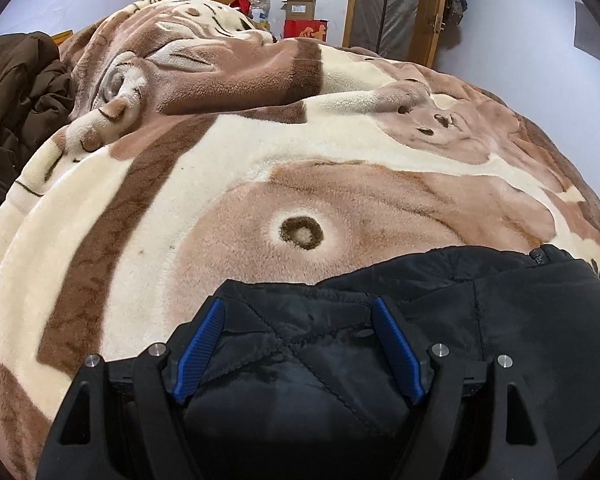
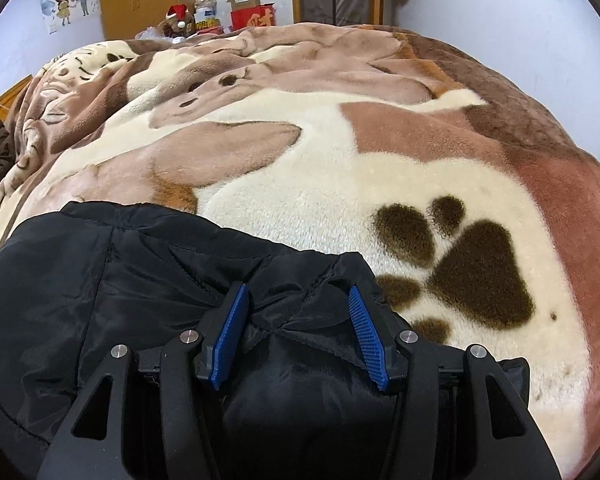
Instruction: Fold large clothes
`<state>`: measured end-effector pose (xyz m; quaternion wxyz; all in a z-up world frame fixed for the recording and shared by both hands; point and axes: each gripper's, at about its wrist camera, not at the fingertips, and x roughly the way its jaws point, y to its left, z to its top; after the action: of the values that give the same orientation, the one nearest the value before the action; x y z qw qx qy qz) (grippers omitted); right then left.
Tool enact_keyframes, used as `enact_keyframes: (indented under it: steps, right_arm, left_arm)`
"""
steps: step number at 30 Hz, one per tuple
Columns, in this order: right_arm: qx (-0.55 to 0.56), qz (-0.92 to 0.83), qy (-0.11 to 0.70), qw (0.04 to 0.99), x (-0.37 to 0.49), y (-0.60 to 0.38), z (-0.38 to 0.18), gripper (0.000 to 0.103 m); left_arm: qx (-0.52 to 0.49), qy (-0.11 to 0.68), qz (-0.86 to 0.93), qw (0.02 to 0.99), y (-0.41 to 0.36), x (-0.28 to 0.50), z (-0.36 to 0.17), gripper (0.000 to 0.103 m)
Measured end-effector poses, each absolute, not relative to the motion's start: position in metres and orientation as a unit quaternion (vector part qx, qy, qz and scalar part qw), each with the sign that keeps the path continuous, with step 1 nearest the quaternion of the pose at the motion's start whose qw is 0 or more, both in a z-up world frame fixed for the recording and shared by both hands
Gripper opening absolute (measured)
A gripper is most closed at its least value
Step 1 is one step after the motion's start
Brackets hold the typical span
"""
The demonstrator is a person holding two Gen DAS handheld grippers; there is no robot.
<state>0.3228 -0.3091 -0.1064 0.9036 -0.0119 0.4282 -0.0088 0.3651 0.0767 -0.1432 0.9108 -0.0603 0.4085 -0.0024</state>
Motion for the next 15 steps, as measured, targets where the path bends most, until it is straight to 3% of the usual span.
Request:
enact_keyframes:
  steps: [8,15]
  right_arm:
    - [-0.01,-0.009,0.441,0.898,0.323,-0.31,-0.099,0.052]
    - [-0.004,0.01,0.383,0.924,0.286,-0.297,-0.024,0.052]
  left_arm:
    - [-0.048,0.421,0.004,0.906,0.076,0.366,-0.126,0.077]
    - [-0.08,0.368,-0.036,0.926,0.065,0.33,-0.051,0.074]
